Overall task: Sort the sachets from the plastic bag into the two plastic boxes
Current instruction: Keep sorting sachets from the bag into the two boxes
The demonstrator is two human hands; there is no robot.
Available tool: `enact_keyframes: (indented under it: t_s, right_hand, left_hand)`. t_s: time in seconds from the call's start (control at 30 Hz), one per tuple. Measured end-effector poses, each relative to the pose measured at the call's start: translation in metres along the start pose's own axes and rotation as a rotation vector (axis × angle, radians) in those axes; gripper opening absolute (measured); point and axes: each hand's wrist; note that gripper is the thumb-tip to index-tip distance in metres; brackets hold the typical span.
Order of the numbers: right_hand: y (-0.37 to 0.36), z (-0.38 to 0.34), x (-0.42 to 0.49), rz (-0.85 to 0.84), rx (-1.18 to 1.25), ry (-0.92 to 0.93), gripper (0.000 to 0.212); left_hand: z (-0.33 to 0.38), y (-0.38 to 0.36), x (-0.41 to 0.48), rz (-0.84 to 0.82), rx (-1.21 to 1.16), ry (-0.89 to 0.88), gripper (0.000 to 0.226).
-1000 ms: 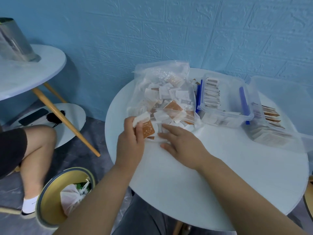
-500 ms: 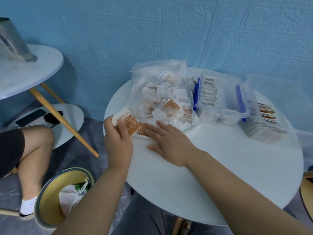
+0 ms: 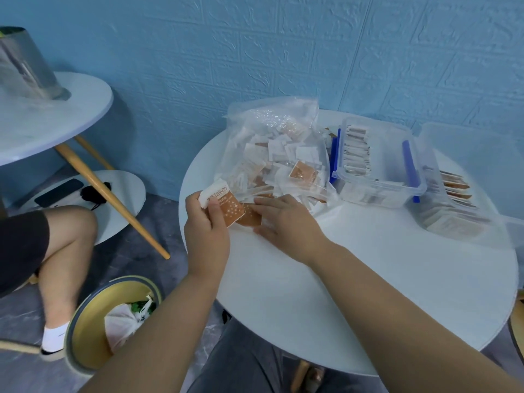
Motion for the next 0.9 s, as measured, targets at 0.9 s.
enact_keyframes:
  t_s: [0.9]
  right_hand:
    - [0.002, -0.009, 0.008, 0.036, 0.315, -0.501, 0.033]
  left_hand:
    - [-0.001, -0.001, 0.0, 0.0, -0.012, -0.009, 0.009]
Point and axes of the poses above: each hand's wrist, its own x-axis towards the middle knuckle, its own y-axis out of the back of the hand, z = x × y, and after that the axes turned 15 degrees about -y, right-handed
